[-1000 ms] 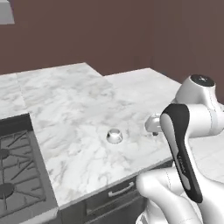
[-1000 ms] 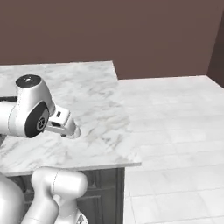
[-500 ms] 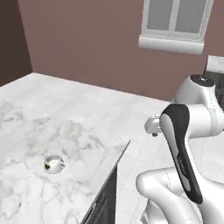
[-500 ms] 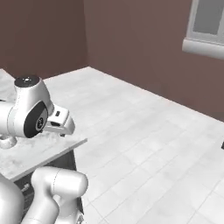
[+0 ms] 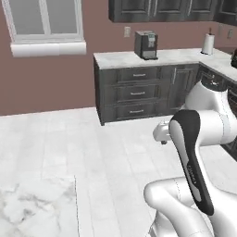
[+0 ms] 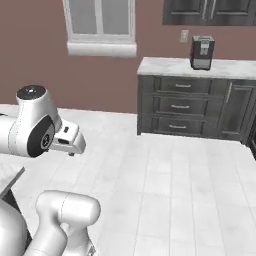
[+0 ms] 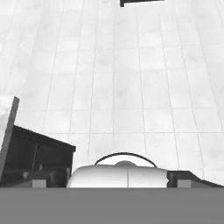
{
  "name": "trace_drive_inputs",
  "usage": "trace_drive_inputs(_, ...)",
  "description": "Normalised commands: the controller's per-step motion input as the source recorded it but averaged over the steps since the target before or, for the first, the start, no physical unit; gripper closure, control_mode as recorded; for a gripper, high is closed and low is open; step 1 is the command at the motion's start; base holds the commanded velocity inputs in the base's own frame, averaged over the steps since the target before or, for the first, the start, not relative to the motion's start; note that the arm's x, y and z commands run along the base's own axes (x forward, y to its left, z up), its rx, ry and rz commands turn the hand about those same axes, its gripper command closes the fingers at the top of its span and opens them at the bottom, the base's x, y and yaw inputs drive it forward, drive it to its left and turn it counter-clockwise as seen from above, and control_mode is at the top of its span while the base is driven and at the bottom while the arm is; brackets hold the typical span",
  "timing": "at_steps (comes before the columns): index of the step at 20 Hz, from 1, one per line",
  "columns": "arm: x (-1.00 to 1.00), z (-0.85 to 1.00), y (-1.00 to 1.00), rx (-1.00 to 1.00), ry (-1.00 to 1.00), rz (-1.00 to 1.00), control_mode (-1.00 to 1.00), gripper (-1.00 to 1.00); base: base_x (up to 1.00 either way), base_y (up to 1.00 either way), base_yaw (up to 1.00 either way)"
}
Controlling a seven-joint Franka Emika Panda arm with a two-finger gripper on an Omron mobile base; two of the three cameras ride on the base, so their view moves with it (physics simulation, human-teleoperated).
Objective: Clear the mugs and bowl far away from the sink.
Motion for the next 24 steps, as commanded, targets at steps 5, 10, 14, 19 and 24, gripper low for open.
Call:
trace_drive_inputs(5,0.00,0.00,0.00,0.00,0.00,0.00,1.00,-1.00,0.00,0.00,-1.00)
trace_drive_inputs(10,0.00,0.00,0.00,0.00,0.00,0.00,1.00,-1.00,0.00,0.00,-1.00)
trace_drive_inputs(14,0.00,0.00,0.00,0.00,0.00,0.00,1.00,-1.00,0.00,0.00,-1.00)
trace_drive_inputs(19,0.00,0.00,0.00,0.00,0.00,0.00,1.00,-1.00,0.40,0.05,-0.83)
trace_drive_inputs(24,0.00,0.00,0.00,0.00,0.00,0.00,1.00,-1.00,1.00,0.30,-0.39)
